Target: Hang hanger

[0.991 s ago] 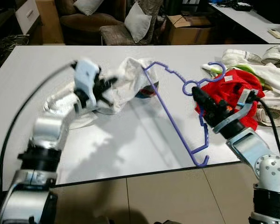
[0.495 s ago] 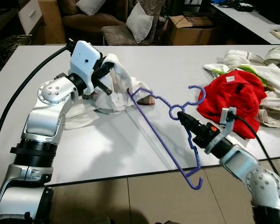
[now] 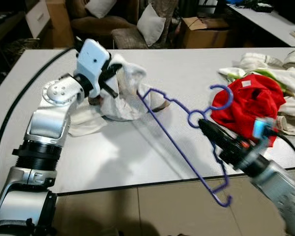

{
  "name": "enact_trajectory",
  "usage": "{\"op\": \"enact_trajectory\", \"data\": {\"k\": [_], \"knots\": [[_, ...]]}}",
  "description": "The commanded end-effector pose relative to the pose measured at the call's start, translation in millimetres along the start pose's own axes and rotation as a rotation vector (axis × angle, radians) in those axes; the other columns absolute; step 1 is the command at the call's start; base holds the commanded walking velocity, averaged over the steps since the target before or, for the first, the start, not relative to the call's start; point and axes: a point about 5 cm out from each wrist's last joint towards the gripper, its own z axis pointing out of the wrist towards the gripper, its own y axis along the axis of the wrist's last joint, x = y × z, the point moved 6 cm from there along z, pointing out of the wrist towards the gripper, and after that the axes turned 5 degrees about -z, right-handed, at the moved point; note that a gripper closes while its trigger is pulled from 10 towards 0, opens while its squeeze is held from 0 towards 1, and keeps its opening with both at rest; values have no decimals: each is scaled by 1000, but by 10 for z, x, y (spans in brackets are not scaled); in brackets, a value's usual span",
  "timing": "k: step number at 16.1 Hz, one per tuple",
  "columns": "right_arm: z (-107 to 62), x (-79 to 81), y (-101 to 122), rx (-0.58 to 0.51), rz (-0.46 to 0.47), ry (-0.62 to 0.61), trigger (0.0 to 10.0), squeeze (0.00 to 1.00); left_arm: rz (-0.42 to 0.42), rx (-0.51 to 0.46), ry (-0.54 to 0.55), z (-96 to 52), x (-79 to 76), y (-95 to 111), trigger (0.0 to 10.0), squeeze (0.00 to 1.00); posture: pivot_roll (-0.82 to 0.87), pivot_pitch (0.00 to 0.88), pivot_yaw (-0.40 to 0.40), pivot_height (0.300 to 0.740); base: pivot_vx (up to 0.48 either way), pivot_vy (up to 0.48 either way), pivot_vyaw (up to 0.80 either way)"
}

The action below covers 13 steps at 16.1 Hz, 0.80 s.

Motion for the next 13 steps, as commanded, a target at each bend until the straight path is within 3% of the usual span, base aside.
{"op": "enact_trajectory", "data": {"k": [1,2,3,6,8,9,10,12,13], "knots": [[-49,-14,75,-21,-27,-6,10000,0,19,-8,3,48,6,89,0,0,-78,0,24,740,0,0,0],[-90,-11,93,-23,-46,3,10000,0,13,3,24,56,52,82,0,0,-76,0,22,740,0,0,0],[-137,132,145,-35,-80,93,10000,0,6,20,51,52,112,57,0,0,-75,0,20,740,0,0,0],[-188,249,103,27,-83,175,10000,0,-2,22,42,56,96,64,0,0,-71,0,13,740,0,0,0],[-137,-224,168,25,-252,-97,10000,0,-2,30,60,54,125,56,0,0,-70,0,10,740,0,0,0],[-132,-333,225,6,-290,-164,10000,0,-4,35,70,49,142,45,0,0,-73,0,11,740,0,0,0],[-120,-381,313,-25,-304,-200,10000,0,-4,42,88,46,165,34,0,0,-73,0,9,740,0,0,0],[-135,-81,34,180,-293,-4,10000,0,27,47,98,58,167,46,0,0,-73,0,1,740,0,0,0],[-171,-245,-62,274,-393,-96,10000,0,42,42,101,64,164,57,0,0,-78,0,-1,740,0,0,0]]}}
